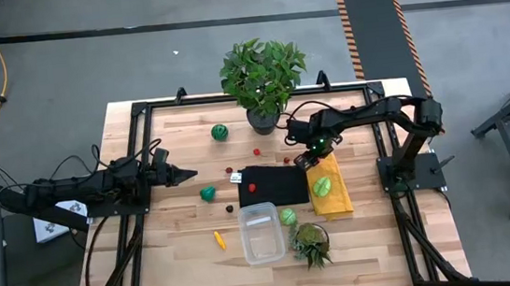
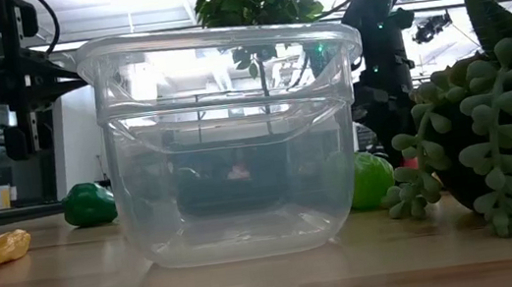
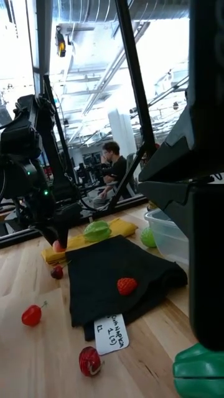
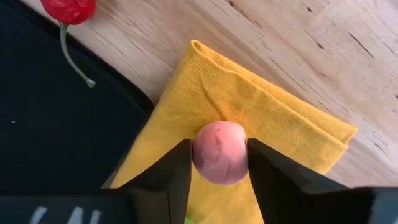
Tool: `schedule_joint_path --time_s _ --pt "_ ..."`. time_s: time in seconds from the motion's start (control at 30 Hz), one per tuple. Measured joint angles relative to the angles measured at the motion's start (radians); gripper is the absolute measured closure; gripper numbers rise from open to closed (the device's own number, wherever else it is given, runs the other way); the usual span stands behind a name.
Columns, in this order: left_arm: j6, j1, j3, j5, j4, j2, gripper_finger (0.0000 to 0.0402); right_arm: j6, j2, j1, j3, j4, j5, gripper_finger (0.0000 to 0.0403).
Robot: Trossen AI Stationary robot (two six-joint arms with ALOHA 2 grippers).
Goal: Pick and placing Produce into tupperware
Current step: Put the peach into the bin
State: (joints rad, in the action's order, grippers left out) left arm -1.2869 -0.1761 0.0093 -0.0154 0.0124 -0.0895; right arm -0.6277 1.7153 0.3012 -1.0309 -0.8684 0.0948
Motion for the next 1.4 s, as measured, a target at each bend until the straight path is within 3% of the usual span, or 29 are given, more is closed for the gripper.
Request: schedule_joint_path --time_s 0.5,1.4 --pt "0.000 0.000 0.000 0.000 0.000 0.000 0.0401 0.025 -0.004 -0.006 0.000 -0.048 0.020 0.0279" --pt "0.001 0.000 0.000 0.000 0.000 0.000 0.0401 -0.011 -0.071 -0.161 -0.002 -0.005 0.084 0.0280"
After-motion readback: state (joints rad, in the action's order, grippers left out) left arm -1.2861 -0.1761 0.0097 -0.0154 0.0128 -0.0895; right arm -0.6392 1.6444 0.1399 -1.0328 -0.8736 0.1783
